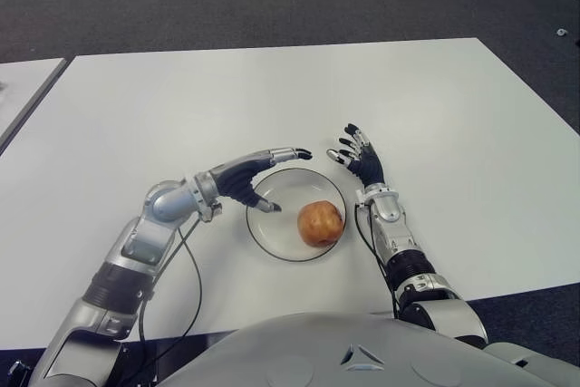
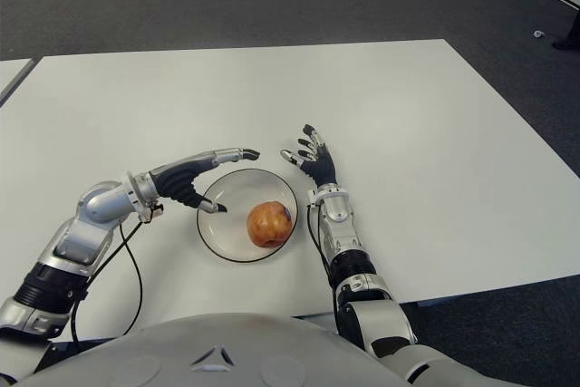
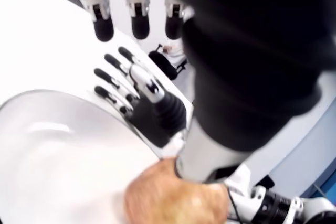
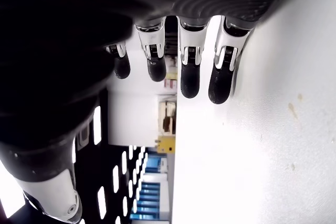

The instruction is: Put the apples into the plate.

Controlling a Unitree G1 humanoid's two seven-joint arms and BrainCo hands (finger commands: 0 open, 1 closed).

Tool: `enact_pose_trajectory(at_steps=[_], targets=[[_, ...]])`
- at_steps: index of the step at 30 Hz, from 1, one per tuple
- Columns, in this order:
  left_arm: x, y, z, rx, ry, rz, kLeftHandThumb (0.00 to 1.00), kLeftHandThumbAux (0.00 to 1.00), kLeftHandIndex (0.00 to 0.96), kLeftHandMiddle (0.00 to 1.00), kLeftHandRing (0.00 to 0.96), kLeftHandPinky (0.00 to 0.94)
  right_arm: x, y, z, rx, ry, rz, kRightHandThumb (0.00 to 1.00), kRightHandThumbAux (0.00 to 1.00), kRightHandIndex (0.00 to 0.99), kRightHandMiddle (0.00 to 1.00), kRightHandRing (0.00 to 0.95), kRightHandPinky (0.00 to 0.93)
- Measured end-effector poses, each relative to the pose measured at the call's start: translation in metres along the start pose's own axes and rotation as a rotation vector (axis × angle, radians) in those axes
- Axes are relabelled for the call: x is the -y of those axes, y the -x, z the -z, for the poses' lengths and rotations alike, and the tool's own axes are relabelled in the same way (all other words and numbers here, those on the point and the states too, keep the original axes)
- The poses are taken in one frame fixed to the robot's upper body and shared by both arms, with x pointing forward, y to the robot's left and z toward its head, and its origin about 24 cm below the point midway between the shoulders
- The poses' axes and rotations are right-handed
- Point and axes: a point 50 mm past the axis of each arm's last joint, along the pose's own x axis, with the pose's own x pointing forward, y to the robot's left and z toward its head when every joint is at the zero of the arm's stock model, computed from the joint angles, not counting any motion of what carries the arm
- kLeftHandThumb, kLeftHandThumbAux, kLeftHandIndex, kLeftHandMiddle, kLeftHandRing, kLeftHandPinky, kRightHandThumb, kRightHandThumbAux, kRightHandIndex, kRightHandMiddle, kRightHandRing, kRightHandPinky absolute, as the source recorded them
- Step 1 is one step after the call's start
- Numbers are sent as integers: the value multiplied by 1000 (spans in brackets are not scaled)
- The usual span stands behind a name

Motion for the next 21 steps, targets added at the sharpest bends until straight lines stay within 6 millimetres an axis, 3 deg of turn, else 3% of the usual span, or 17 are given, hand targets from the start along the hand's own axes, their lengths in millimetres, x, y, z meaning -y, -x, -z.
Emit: enact_pose_trajectory(at_steps=[10,21], targets=[[-42,7,1,91,129,-401,23,326,0,0,0,0,-1,-1,0,-2,1,3,155,710,15,76,136,215],[-56,18,10,76,174,-831,0,318,0,0,0,0,-3,-2,-1,-1,3,0,163,707,11,75,135,219]])
